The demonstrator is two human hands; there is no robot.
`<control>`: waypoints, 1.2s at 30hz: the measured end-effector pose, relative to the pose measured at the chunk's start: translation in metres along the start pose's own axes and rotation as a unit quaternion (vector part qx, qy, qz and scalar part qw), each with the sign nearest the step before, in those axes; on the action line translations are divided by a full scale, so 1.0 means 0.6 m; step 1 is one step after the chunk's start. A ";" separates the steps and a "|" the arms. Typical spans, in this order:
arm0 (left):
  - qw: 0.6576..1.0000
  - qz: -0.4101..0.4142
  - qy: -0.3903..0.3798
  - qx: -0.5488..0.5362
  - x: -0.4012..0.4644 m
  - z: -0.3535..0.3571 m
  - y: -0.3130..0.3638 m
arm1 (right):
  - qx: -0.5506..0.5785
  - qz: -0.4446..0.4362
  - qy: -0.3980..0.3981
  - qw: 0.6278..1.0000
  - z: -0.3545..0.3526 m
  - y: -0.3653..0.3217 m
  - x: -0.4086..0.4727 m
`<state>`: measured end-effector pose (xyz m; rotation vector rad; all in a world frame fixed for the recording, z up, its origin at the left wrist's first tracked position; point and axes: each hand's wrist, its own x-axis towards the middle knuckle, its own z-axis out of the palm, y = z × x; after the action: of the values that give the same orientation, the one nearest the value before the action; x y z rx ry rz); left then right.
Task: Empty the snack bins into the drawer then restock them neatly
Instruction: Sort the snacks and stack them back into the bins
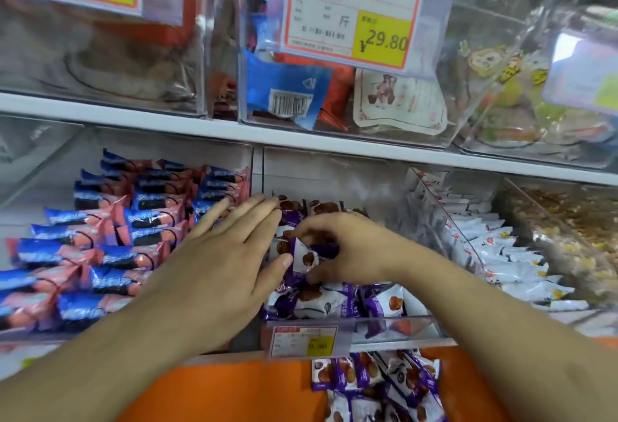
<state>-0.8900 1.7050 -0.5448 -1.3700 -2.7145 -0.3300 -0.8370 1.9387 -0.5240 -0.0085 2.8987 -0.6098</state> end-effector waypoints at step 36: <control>0.989 -0.061 0.050 -0.129 0.222 -0.013 0.120 | -0.028 0.127 0.314 0.940 -0.070 0.064 -0.156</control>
<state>-0.9121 1.8494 -0.5037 -1.2038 -2.7523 -0.7615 -0.7514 1.9945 -0.4852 0.6597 3.4286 -0.5598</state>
